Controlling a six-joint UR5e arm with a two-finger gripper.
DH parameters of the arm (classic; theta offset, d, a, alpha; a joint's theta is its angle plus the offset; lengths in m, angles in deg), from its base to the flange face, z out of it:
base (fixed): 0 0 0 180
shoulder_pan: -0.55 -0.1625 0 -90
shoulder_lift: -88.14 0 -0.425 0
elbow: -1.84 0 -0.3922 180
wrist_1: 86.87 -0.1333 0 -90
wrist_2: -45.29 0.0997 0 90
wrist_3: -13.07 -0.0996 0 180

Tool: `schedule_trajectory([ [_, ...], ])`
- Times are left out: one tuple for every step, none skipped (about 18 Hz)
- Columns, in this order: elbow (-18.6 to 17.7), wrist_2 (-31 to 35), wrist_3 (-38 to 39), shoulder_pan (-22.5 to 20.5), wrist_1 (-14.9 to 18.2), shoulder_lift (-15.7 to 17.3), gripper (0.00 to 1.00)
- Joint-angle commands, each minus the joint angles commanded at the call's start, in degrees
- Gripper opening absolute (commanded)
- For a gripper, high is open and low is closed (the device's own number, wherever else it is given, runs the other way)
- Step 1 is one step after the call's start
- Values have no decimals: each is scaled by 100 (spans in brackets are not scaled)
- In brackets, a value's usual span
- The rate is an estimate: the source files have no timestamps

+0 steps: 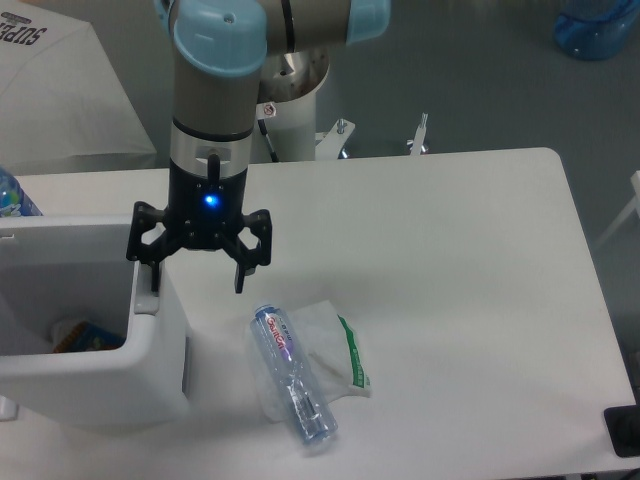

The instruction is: Open the trash can

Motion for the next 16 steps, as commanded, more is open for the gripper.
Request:
schedule_trajectory([
  [131, -17, -35, 0, 0, -9, 100],
  [307, -26, -79, -35, 0, -17, 100],
  [491, -9, -210, -53, -9, -35, 100],
  [624, 0, -455, -79, 0, -79, 100],
  [729, 9, -744, -140, 0, -105, 100],
  [800, 9, -930, -210, 9, -105, 100],
  [827, 9, -1028, -289, 9, -105, 100],
  [844, 9, -1150, -377, 9, -105, 100],
  [845, 17, -1360, -439, 17, -97, 100],
  [845, 52, -1606, -492, 35, -97, 100],
  [836, 175, -1852, -536, 44, -88, 100],
  [836, 446, -2072, -545, 44, -88, 100],
  [810, 779, -2275, -554, 61, -97, 100],
  [801, 1000, -2459, -580, 70, -97, 100],
  [801, 1072, -2592, -589, 70, -97, 100],
  [809, 1081, -2628, -606, 70, -105, 100],
])
